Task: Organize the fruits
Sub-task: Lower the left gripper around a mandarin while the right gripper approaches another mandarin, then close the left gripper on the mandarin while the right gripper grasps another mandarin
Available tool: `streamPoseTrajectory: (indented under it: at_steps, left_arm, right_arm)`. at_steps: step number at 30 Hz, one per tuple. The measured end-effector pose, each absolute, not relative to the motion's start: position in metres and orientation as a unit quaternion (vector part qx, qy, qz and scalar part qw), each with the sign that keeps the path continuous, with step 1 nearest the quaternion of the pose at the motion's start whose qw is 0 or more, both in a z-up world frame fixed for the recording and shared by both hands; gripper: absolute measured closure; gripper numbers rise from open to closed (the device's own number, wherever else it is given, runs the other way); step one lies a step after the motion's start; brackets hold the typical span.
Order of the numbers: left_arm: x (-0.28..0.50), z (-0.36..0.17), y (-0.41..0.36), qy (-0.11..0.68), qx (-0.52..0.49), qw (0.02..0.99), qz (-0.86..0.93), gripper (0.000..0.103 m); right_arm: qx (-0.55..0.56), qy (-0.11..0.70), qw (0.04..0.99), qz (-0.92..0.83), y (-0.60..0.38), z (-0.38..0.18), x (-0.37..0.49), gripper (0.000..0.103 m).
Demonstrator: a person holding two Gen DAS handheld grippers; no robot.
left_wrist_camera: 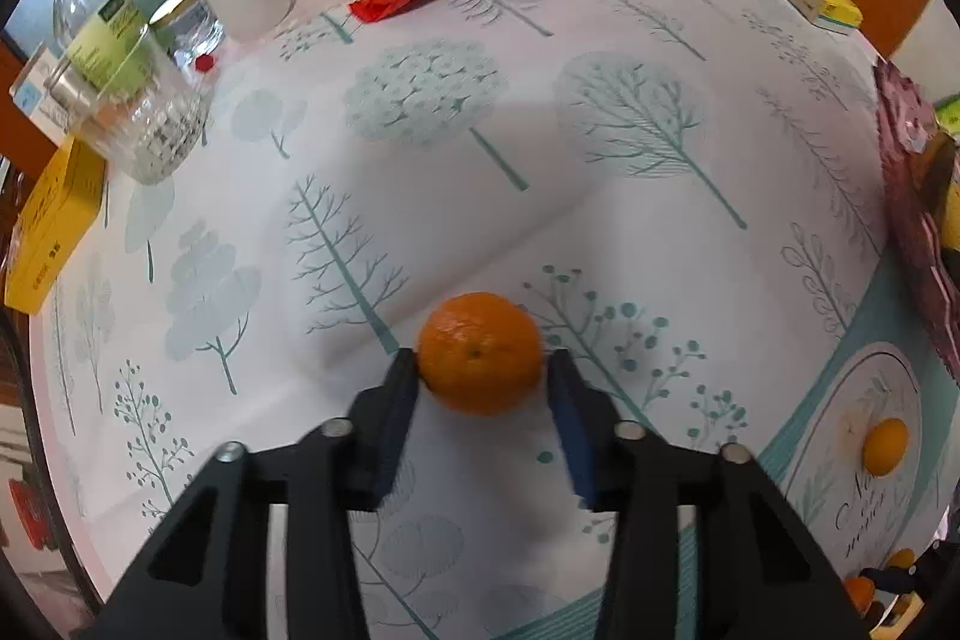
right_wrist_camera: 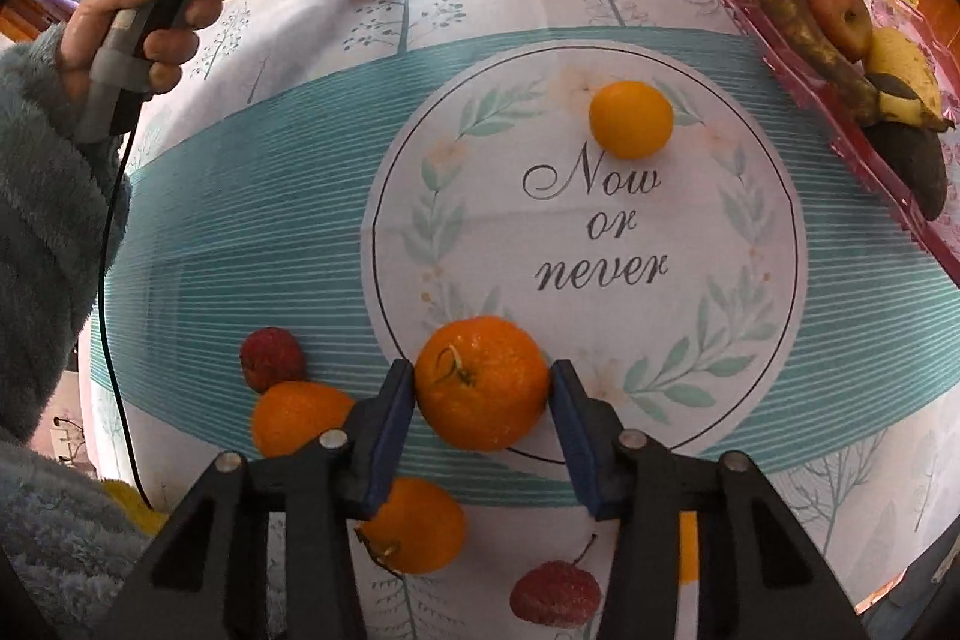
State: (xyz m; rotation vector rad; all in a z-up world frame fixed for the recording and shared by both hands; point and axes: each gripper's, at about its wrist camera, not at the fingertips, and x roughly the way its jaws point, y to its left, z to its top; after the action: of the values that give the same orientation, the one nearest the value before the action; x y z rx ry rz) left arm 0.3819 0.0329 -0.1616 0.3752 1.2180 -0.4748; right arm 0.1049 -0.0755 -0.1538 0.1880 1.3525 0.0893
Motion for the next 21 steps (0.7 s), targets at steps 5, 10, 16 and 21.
streamPoseTrajectory:
  at_steps: [5,10,16,21]
  left_arm:
    - [0.383,-0.165,0.031,0.564,0.167,0.778,-0.221,0.064]
    - [0.385,-0.166,0.027,0.568,0.165,0.779,-0.208,0.066]
    - [0.365,-0.148,0.022,0.560,0.169,0.785,-0.203,0.067]
    - [0.330,-0.100,0.020,0.530,0.163,0.804,-0.214,0.067]
  right_arm:
    - [0.075,0.618,0.781,0.042,-0.072,-0.153,0.104,0.057]
    - [0.066,0.608,0.790,0.040,-0.072,-0.152,0.102,0.058]
    - [0.063,0.593,0.802,0.031,-0.074,-0.144,0.088,0.059]
    - [0.068,0.563,0.823,0.023,-0.084,-0.120,0.076,0.060]
